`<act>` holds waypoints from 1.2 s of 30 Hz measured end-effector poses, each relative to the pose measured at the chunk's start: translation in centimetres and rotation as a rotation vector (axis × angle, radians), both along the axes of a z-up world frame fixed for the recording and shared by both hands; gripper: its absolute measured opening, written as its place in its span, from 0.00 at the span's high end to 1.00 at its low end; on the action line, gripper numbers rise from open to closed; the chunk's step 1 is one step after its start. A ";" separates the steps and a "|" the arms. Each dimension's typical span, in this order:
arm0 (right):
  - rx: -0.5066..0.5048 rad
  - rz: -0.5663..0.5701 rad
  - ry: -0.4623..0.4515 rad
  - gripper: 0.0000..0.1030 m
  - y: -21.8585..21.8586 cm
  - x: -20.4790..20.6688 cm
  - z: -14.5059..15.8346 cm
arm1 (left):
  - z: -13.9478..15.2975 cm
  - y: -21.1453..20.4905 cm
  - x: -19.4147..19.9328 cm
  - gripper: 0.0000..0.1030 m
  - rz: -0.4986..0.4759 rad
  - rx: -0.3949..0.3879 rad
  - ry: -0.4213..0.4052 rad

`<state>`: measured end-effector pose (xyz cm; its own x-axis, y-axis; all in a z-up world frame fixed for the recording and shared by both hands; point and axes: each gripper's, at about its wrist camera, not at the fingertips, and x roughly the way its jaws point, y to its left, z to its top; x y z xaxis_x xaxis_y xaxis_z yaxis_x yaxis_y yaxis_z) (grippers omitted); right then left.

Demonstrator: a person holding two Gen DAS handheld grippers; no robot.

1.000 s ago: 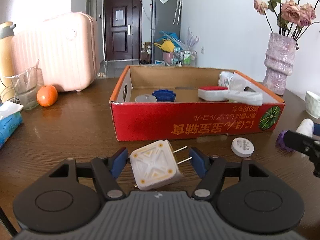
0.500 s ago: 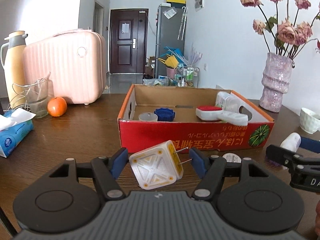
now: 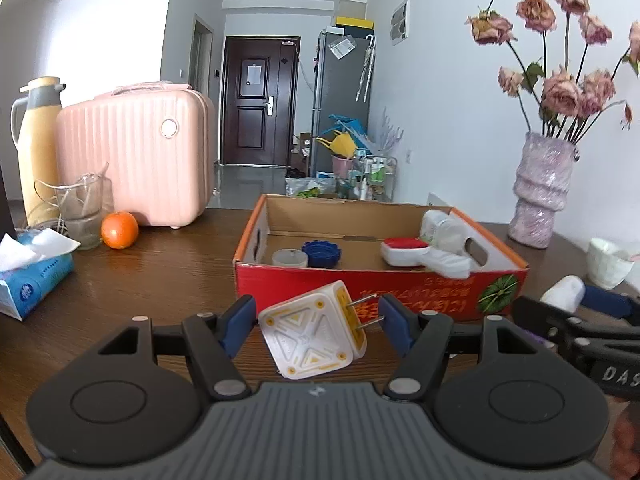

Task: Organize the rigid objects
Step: 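Lift the white plug with the left tool while the right tool lifts the spray bottle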

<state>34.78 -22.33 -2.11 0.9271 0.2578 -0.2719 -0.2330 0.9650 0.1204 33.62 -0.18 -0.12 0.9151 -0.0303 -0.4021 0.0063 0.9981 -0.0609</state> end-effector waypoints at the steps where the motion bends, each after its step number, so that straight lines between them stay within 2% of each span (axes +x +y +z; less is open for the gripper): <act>1: 0.003 0.003 -0.002 0.05 0.0 -0.1 0.1 | 0.2 -0.2 -0.2 0.33 0.000 -0.002 -0.006; 13: 0.040 -0.007 -0.040 0.05 -0.1 -0.5 1.8 | 1.6 -1.2 -0.6 0.33 0.012 -0.030 -0.036; 36: 0.080 -0.089 -0.055 0.05 0.6 5.5 3.7 | 4.0 -0.7 4.2 0.33 0.080 -0.093 -0.073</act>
